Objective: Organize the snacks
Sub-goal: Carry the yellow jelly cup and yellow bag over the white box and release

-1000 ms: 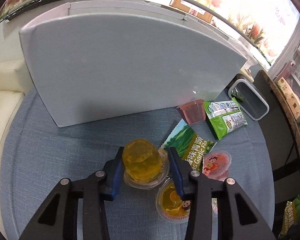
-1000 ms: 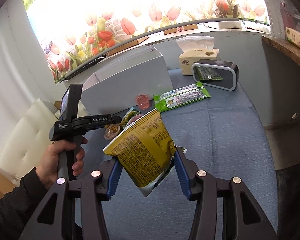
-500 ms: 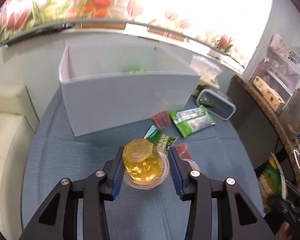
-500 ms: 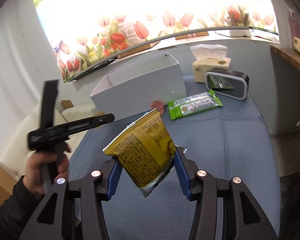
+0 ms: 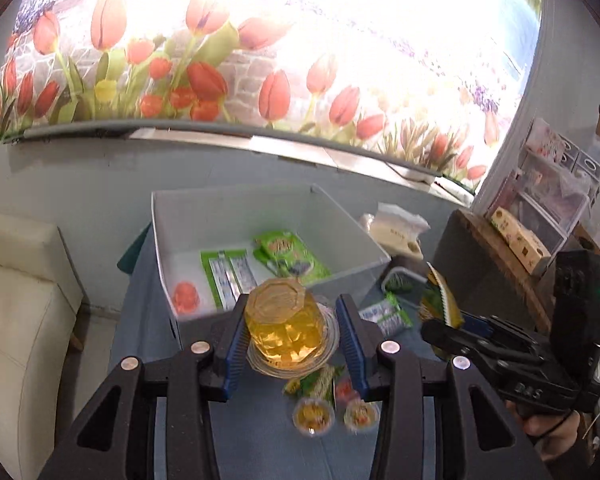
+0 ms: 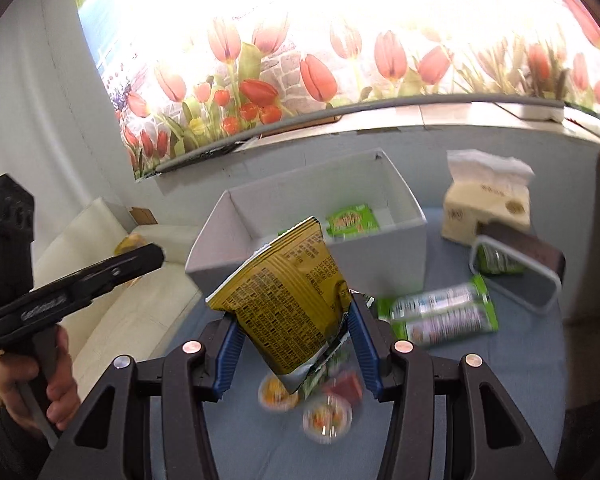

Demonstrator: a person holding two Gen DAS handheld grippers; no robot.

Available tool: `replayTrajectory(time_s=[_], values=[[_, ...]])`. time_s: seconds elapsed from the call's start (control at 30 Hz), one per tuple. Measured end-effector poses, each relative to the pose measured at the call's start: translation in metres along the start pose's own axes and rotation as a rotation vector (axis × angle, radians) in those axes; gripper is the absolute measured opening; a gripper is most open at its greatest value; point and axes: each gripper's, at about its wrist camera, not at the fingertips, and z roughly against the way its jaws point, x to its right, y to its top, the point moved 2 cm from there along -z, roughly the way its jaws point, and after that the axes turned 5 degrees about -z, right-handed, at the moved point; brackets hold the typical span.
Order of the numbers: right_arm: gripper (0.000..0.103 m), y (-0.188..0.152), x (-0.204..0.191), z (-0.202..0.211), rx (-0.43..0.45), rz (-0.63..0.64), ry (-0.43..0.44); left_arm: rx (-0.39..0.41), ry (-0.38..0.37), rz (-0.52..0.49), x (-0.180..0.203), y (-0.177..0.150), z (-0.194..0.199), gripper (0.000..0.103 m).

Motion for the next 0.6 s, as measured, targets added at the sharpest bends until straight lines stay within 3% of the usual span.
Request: replayTrajectory(time_s=[0.17,0.33,0.53,0.6], values=[[0.054,0.053,-0.014,-0.047,-0.041,0.013,-0.021,0.017,-0.012,0.001,-0.020,0.036,-0.023,0.046],[0.054,0.094,-0.015,-0.097,-0.083,0.005,-0.072,-0.053,-0.011,0.035,-0.049,0.055,-0.074,0.046],[0.055,0.105,-0.001,-0.143,-0.152,-0.027,-0.117,-0.113,0.015,0.038,-0.069,0.049,-0.113,0.047],[0.066,0.103,0.002,-0.150,-0.172,-0.039,-0.114,-0.105,0.028,0.024,-0.071,0.046,-0.114,0.053]])
